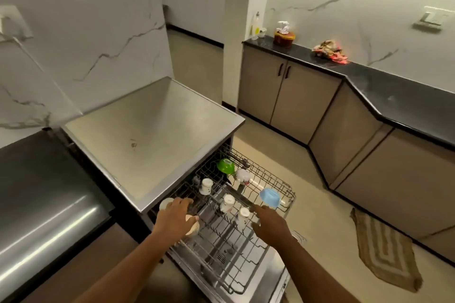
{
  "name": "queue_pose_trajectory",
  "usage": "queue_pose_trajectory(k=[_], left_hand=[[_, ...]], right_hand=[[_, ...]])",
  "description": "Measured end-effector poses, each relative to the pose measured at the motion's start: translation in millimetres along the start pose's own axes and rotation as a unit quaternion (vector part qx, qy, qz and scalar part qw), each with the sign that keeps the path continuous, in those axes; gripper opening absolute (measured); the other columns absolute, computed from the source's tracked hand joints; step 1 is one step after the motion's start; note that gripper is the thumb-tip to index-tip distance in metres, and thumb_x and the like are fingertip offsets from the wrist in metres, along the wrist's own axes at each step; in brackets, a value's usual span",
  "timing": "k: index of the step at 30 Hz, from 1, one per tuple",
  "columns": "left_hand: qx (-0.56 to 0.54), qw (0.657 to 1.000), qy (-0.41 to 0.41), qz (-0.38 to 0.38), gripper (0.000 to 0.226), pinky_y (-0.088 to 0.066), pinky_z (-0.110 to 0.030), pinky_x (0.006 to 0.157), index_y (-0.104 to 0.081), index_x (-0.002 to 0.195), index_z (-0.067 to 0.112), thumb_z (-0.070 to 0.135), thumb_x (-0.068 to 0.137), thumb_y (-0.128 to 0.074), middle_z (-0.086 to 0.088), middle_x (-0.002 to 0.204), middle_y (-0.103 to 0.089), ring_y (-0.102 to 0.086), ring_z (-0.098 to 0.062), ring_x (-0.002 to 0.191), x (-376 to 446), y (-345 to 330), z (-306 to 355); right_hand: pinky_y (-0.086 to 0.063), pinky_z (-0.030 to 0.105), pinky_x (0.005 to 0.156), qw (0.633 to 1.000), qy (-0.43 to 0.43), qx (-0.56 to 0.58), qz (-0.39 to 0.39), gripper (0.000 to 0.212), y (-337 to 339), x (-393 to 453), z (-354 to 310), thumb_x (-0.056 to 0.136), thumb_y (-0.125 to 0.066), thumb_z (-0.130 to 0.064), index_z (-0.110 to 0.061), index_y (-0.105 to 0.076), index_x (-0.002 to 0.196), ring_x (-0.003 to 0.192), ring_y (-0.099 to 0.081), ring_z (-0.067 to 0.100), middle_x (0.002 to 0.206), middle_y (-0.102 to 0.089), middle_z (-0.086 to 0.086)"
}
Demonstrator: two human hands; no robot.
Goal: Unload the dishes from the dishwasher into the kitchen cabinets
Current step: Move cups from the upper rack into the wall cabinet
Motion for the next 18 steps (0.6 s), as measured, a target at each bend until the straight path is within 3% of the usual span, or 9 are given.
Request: queue_pose_trajectory(k=[5,7,11,15,18], left_hand=[[-0.06,0.994,0.09,-0.005,0.056,-0.046,-0.045,0.101,-0.04,0.142,0.031,0.051,0.091,-0.055,0.001,0.143,-0.045,-0.049,-0.022,0.128,11,-25,0],[-0.089,0.989,0.12,-0.013,0.055,-0.045,-0.044,0.102,-0.041,0.141,0.028,0.046,0.092,-0.057,-0.001,0.144,-0.043,-0.049,-0.023,0.128,16,-37,11],[-0.188,0.966,0.178,-0.005,0.05,-0.05,-0.037,0.095,-0.046,0.135,0.024,0.038,0.091,-0.063,-0.004,0.14,-0.046,-0.054,-0.023,0.119,25,-59,29],[-0.237,0.942,0.238,0.018,0.052,-0.05,-0.029,0.084,-0.047,0.137,0.019,0.034,0.091,-0.065,-0.005,0.137,-0.049,-0.057,-0.021,0.113,23,-72,41],[-0.253,0.926,0.279,0.027,0.057,-0.055,-0.036,0.086,-0.045,0.14,0.02,0.04,0.09,-0.064,-0.004,0.136,-0.05,-0.061,-0.017,0.105,14,-92,35]], right_hand=[[-0.045,0.026,0.075,0.997,0.062,-0.025,-0.039,0.035,8,41,28,0.093,-0.057,-0.032,-0.028,-0.053,0.128,0.11,-0.061,0.017,0.12,-0.063,-0.003],[-0.049,0.028,0.079,0.995,0.083,-0.031,-0.043,0.036,15,59,45,0.094,-0.054,-0.031,-0.026,-0.054,0.13,0.11,-0.061,0.018,0.122,-0.064,-0.001],[-0.043,0.022,0.082,0.99,0.124,-0.041,-0.052,0.036,26,85,68,0.095,-0.052,-0.029,-0.022,-0.056,0.13,0.112,-0.058,0.015,0.122,-0.062,0.0],[-0.051,0.029,0.088,0.981,0.151,-0.029,-0.116,0.039,7,98,78,0.092,-0.054,-0.026,-0.024,-0.054,0.131,0.111,-0.059,0.019,0.123,-0.062,0.002],[-0.05,0.031,0.094,0.971,0.18,-0.037,-0.155,0.045,-15,105,77,0.091,-0.055,-0.024,-0.024,-0.052,0.136,0.115,-0.059,0.02,0.128,-0.061,0.003]])
Point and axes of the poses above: each hand's wrist, its own x-axis towards the middle knuckle, its own y-axis out of the back of the hand, z = x × y, the point moved 10 cm from there along x, towards the middle knuckle
